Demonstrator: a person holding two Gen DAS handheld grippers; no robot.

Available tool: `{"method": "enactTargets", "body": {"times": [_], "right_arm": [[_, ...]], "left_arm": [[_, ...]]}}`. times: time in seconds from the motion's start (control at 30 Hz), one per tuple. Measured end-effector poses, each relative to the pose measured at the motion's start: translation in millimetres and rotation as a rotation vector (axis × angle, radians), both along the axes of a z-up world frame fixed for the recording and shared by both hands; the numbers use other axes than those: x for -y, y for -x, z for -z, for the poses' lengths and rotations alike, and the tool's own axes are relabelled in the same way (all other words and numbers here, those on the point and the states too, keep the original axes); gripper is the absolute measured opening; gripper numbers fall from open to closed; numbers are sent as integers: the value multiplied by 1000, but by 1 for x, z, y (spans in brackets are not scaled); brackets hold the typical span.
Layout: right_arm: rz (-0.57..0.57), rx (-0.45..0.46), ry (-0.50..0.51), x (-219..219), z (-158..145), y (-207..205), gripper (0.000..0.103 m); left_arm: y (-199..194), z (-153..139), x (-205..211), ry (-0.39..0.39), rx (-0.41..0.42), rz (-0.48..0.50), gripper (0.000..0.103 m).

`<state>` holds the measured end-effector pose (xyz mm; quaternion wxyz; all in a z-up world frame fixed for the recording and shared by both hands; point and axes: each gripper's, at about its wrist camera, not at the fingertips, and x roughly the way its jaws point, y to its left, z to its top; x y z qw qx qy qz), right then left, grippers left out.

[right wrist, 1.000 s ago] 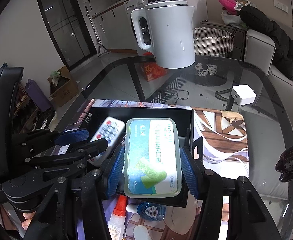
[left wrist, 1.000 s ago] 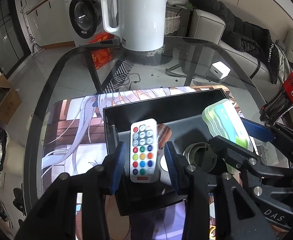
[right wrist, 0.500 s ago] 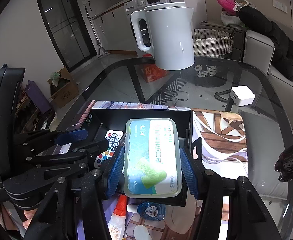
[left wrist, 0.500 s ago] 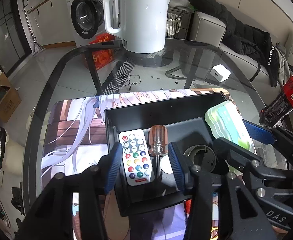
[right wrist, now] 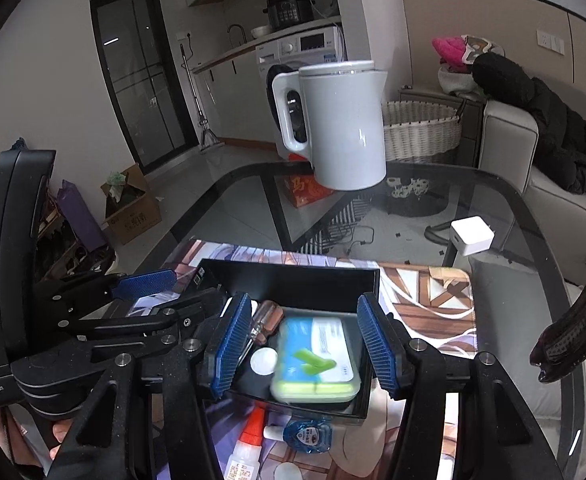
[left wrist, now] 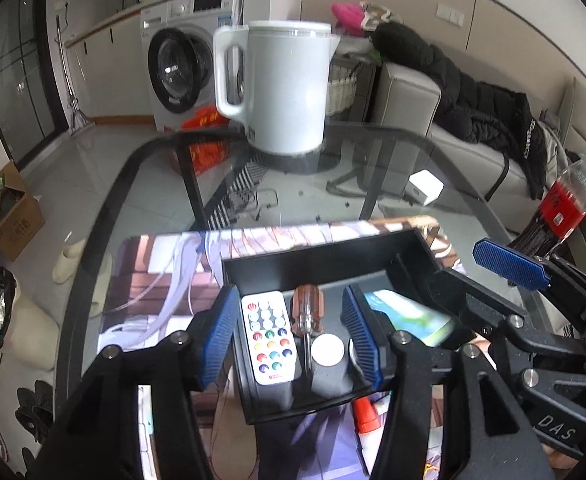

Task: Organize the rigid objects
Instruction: 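Withdraw both tools upward from the box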

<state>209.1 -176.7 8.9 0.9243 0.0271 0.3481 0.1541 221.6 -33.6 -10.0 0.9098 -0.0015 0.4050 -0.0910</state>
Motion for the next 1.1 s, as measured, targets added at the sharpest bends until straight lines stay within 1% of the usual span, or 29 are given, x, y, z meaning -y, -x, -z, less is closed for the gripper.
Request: {"method": "enactTargets", "body": {"times": [0.07, 0.2, 0.43, 0.63, 0.73, 0.77, 0.87, 0.93, 1.03, 1.1], "right_arm": [[6, 28, -12, 1, -8, 5, 56], [14, 87, -24, 1, -20, 15, 56], [40, 283, -32, 3, -46, 49, 56], [65, 393, -77, 11, -65, 78, 56], [65, 466, -73, 14, -76, 98, 56], [60, 484, -75, 16, -79, 105, 56], [38, 511, -77, 19, -86, 121, 58], [22, 526, -70, 20, -89, 132, 59], [4, 537, -59, 23, -92, 147, 59], [-5, 529, -51, 25, -93, 155, 59]], "left_arm": [[5, -9, -2, 11, 39, -4, 57], [16, -26, -8, 34, 115, -18, 57], [40, -54, -16, 52, 262, -34, 58], [65, -69, -12, 62, 350, 2, 59], [86, -78, -10, 41, 443, 16, 60], [93, -81, -10, 42, 473, 13, 63], [112, -90, -15, 74, 522, 9, 72], [122, -94, -18, 87, 540, 10, 74], [136, -97, -21, 70, 572, 13, 77], [141, -97, -22, 56, 574, 22, 77]]}}
